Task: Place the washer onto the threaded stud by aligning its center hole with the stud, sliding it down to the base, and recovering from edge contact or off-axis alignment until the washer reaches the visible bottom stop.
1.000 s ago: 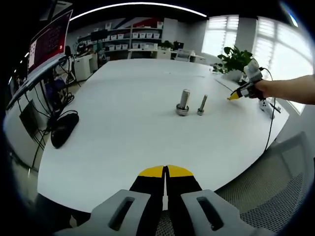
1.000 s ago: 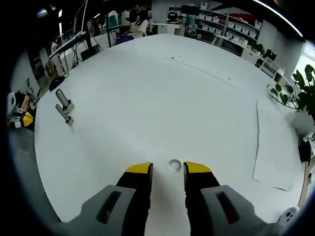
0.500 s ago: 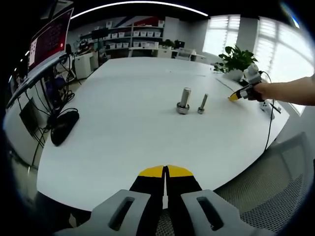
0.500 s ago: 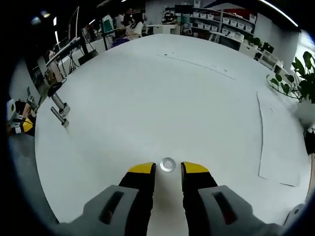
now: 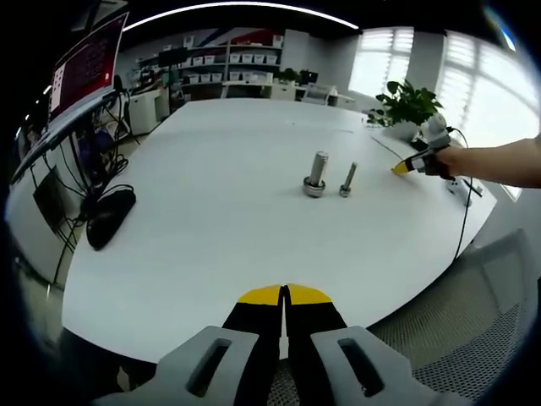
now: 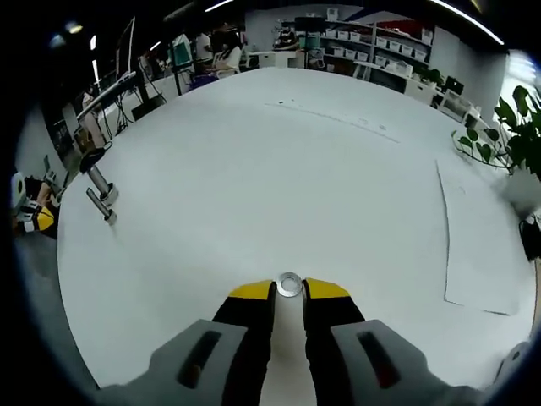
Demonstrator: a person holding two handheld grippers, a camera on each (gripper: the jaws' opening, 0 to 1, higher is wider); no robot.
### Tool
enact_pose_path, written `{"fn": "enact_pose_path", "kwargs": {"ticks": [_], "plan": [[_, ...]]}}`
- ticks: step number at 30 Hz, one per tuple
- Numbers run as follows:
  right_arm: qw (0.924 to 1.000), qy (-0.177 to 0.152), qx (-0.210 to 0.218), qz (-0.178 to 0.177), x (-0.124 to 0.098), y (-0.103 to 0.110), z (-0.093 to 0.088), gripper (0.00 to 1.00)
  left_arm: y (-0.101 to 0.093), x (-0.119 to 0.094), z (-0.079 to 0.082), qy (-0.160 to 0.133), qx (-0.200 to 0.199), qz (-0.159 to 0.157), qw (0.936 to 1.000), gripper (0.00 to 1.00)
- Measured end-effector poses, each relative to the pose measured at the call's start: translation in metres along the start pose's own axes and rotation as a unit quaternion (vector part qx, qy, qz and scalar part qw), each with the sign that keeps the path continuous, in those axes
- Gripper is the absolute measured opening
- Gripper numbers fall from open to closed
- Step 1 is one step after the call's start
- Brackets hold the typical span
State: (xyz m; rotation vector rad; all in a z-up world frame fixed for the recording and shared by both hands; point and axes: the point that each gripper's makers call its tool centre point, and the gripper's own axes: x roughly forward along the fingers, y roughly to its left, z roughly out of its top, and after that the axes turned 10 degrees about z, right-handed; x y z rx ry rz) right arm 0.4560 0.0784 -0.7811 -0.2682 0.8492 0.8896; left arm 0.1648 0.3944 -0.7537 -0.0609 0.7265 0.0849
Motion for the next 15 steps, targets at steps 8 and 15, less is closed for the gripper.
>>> {"fn": "enact_pose_path", "kwargs": {"ticks": [8, 15], "plan": [[0.9992, -0.031, 0.015, 0.019, -0.011, 0.027, 0.008, 0.15, -0.001, 0.0, 0.001, -0.002, 0.0, -0.001, 1.0, 0.0], [0.998, -0.046, 0.0, 0.042, -0.014, 0.055, 0.019, 0.15, -0.001, 0.0, 0.001, -0.004, 0.0, -0.003, 1.0, 0.0]]}}
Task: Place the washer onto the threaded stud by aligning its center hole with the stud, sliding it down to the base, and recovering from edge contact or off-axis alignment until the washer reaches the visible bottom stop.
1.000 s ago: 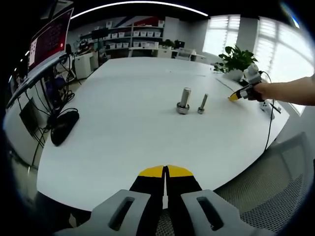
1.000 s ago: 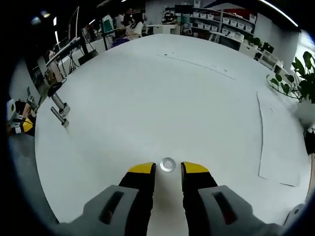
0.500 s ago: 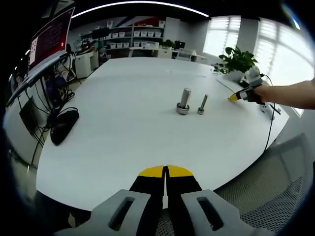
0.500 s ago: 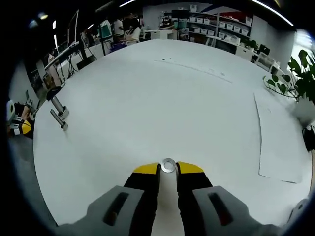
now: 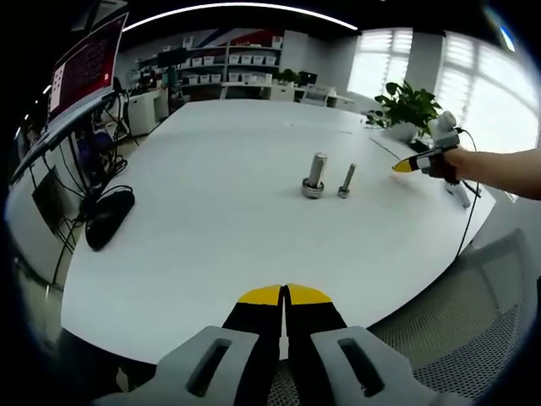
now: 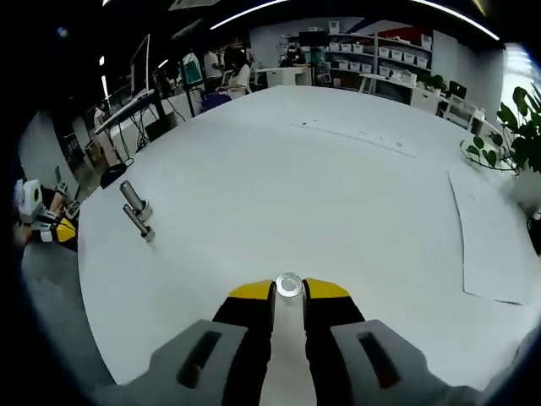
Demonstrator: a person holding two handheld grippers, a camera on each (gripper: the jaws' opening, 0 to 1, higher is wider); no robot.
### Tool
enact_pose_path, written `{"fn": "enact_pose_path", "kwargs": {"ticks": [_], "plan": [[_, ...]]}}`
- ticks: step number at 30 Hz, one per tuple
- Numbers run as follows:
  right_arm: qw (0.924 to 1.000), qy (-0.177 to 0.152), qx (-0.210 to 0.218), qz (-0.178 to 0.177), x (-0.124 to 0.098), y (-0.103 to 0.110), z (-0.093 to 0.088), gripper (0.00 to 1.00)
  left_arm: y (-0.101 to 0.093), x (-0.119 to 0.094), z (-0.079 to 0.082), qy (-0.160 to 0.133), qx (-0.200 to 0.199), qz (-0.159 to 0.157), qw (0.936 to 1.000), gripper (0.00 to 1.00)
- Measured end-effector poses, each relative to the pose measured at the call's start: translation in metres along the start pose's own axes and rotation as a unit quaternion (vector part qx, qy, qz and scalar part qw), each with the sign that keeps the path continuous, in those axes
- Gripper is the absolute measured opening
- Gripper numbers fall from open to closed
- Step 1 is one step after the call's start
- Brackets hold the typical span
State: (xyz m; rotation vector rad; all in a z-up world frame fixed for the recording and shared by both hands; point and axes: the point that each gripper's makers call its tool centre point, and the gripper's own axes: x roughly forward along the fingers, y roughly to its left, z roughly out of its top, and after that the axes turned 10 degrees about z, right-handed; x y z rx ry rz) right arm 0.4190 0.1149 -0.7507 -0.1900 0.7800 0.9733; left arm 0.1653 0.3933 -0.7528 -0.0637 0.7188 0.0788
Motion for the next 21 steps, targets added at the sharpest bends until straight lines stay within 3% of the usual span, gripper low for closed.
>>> {"fn": "enact_pose_path", "kwargs": {"ticks": [9, 21], "plan": [[0.9991, -0.022, -0.012, 0.035, 0.003, 0.039, 0.018, 0.15, 0.0, -0.001, 0.002, -0.004, -0.001, 0.002, 1.0, 0.0], [0.9942, -0.023, -0.056, 0.089, 0.019, 0.096, 0.041, 0.15, -0.001, -0.001, 0.003, -0.008, 0.0, -0.001, 1.0, 0.0]]}}
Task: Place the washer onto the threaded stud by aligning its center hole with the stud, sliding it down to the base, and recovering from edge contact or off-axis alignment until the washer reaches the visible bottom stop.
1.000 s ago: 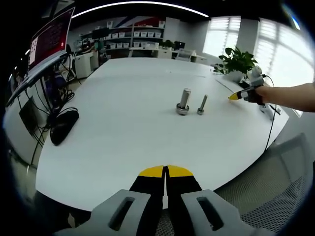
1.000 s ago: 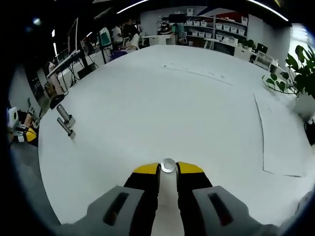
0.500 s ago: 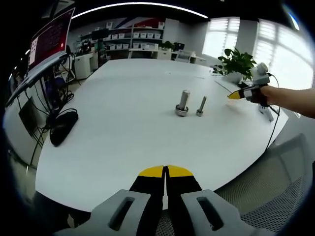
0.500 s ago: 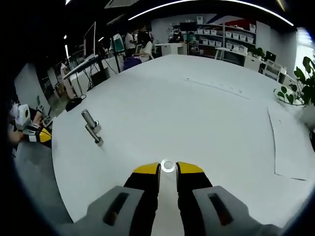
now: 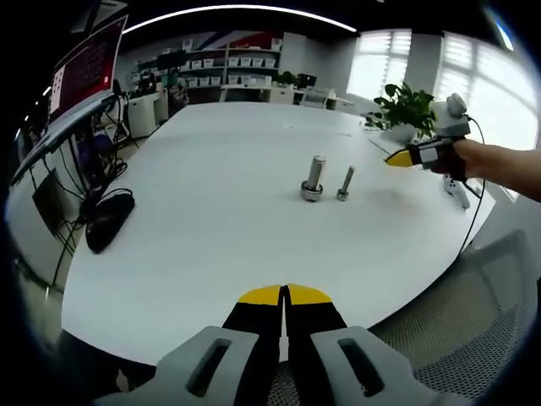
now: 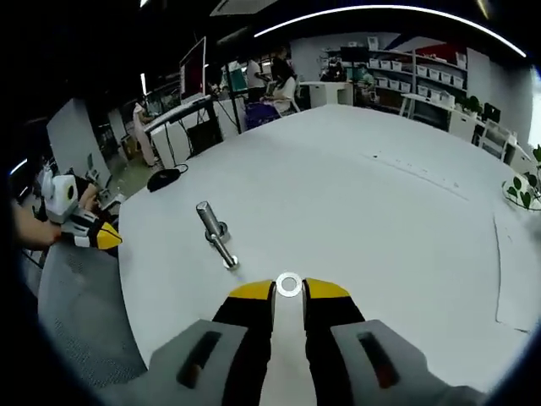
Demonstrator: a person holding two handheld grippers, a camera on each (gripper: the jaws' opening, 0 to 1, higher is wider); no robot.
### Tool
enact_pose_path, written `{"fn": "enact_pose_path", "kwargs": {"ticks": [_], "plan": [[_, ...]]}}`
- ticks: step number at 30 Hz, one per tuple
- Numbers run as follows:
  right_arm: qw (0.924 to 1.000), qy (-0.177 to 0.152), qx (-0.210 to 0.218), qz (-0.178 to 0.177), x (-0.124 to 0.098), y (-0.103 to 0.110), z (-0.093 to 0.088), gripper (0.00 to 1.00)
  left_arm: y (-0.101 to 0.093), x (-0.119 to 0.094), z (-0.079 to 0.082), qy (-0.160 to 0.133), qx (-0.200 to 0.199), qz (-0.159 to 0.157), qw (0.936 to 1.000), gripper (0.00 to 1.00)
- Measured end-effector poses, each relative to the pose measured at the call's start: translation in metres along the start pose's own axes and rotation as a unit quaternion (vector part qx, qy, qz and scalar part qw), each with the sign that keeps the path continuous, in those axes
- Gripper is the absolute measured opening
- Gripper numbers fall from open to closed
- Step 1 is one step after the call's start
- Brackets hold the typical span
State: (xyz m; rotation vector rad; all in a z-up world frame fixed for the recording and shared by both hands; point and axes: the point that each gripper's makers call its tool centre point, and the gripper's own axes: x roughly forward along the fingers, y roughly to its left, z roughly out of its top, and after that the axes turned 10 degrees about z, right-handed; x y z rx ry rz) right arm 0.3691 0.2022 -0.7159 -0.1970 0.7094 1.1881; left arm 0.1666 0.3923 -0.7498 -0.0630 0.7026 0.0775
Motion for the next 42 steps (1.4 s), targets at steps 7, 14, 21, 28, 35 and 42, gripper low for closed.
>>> {"fn": "enact_pose_path", "kwargs": {"ticks": [7, 14, 21, 28, 35, 42], "plan": [[0.999, 0.006, -0.037, 0.026, 0.017, 0.019, 0.017, 0.15, 0.0, 0.0, 0.001, -0.004, -0.003, 0.001, 1.0, 0.0], [0.9971, 0.014, -0.058, 0.048, 0.035, 0.038, 0.022, 0.15, 0.0, -0.001, 0.003, -0.01, -0.004, -0.001, 0.9999, 0.0], [0.9942, 0.031, -0.085, 0.058, 0.048, 0.049, 0.023, 0.15, 0.0, -0.001, 0.005, -0.013, -0.006, -0.001, 0.9999, 0.0], [0.9888, 0.06, -0.125, 0.057, 0.056, 0.053, 0.018, 0.15, 0.0, -0.001, 0.004, -0.012, -0.006, -0.001, 0.9999, 0.0], [0.9877, 0.072, -0.124, 0.062, 0.063, 0.053, 0.017, 0.15, -0.001, -0.001, 0.004, -0.012, -0.006, -0.002, 0.9999, 0.0], [0.9883, 0.078, -0.115, 0.062, 0.066, 0.049, 0.016, 0.15, -0.001, -0.001, 0.004, -0.012, -0.007, -0.002, 0.9999, 0.0]]}}
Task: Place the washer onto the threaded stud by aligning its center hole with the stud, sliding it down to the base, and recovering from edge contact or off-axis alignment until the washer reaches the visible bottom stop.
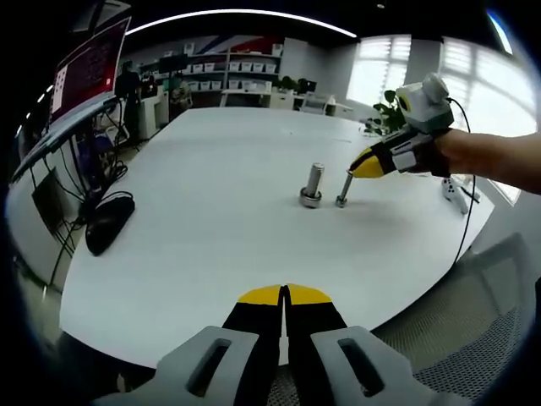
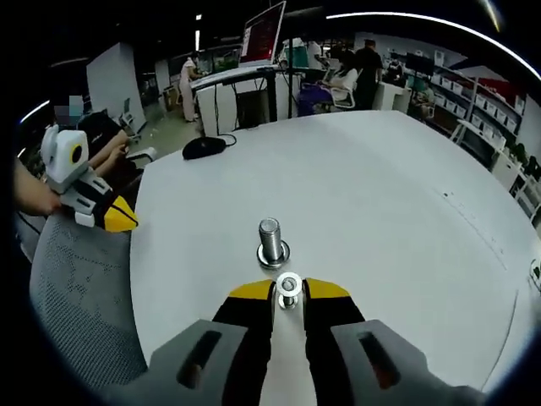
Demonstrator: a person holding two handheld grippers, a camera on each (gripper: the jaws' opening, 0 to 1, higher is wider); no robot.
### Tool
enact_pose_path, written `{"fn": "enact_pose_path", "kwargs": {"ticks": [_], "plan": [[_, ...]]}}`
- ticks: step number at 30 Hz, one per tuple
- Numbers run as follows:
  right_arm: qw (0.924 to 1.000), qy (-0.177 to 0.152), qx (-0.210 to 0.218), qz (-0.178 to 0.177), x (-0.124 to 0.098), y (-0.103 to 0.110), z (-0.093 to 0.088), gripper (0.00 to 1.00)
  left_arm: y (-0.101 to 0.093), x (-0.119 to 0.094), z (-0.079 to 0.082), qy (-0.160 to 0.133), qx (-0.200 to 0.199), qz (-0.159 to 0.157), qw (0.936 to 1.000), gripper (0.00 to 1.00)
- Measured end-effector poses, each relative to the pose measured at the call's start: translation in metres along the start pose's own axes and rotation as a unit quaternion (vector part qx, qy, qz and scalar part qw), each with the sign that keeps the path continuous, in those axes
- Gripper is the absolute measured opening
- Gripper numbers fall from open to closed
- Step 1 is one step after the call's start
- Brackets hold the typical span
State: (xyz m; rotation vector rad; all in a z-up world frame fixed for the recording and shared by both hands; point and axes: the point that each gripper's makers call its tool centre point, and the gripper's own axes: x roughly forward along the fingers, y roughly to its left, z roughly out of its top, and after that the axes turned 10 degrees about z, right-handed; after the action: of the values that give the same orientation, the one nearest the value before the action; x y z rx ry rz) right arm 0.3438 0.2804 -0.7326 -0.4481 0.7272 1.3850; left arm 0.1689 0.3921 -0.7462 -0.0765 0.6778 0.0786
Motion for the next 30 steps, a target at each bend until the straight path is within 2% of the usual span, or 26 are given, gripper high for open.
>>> {"fn": "enact_pose_path", "kwargs": {"ticks": [21, 30], "plan": [[0.9997, 0.02, -0.001, 0.011, 0.007, 0.001, -0.009, 0.15, 0.0, 0.0, 0.0, 0.0, 0.0, 0.001, 1.0, 0.0], [0.9993, 0.035, 0.002, 0.013, 0.018, -0.002, -0.021, 0.15, 0.0, 0.0, 0.0, 0.0, 0.0, 0.0, 1.0, 0.0]]}}
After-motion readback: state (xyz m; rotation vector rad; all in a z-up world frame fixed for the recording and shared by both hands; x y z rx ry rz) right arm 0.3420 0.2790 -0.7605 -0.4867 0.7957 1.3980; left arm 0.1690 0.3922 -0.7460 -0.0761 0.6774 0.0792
